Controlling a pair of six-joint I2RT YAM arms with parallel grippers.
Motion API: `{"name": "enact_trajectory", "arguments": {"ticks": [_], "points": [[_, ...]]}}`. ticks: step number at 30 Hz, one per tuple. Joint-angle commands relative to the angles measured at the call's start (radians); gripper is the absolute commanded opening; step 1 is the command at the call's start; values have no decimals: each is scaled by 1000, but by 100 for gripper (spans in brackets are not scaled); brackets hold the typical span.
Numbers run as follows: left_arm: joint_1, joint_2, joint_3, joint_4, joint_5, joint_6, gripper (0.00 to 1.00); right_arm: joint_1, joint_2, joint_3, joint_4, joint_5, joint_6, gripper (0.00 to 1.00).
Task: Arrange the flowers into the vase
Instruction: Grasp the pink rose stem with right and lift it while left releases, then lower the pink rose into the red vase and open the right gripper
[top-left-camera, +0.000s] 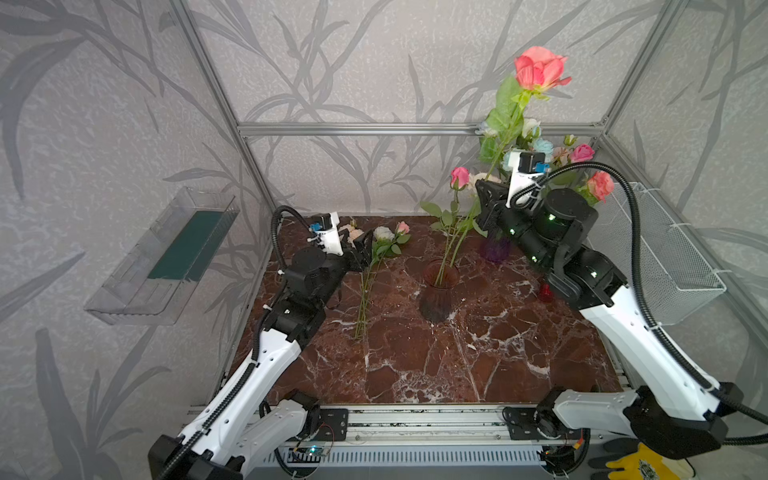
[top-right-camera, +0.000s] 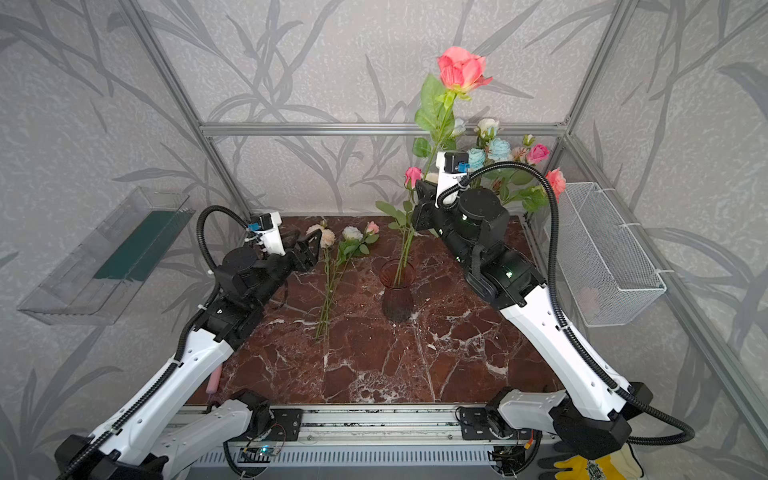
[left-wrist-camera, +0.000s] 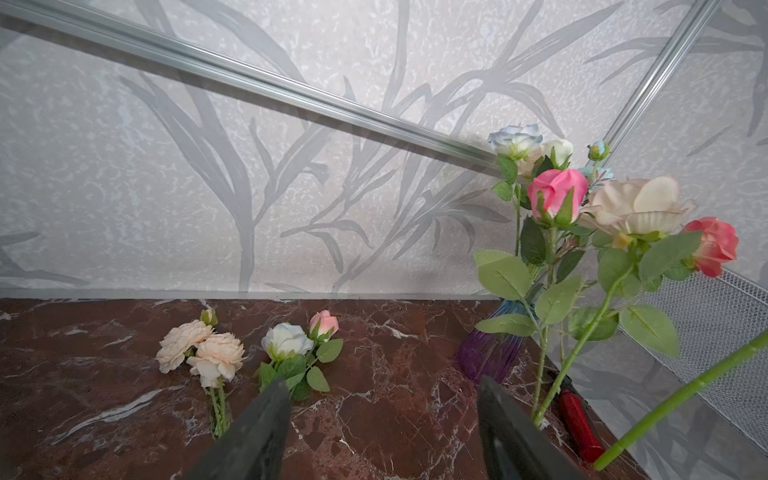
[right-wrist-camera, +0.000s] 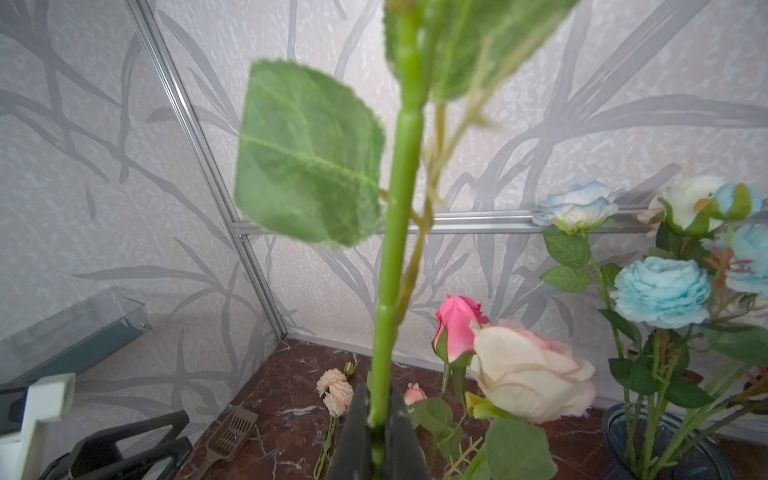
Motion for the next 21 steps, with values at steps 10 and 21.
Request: {"name": "enact_trajectory", "arguments": {"ticks": [10,21], "points": [[79,59,28,30,84,-73,72,0,42,-218,42,-73,71,8],[103,78,37,31,120,-93,72,31,25,-295,-16,-70,73,24]]}}
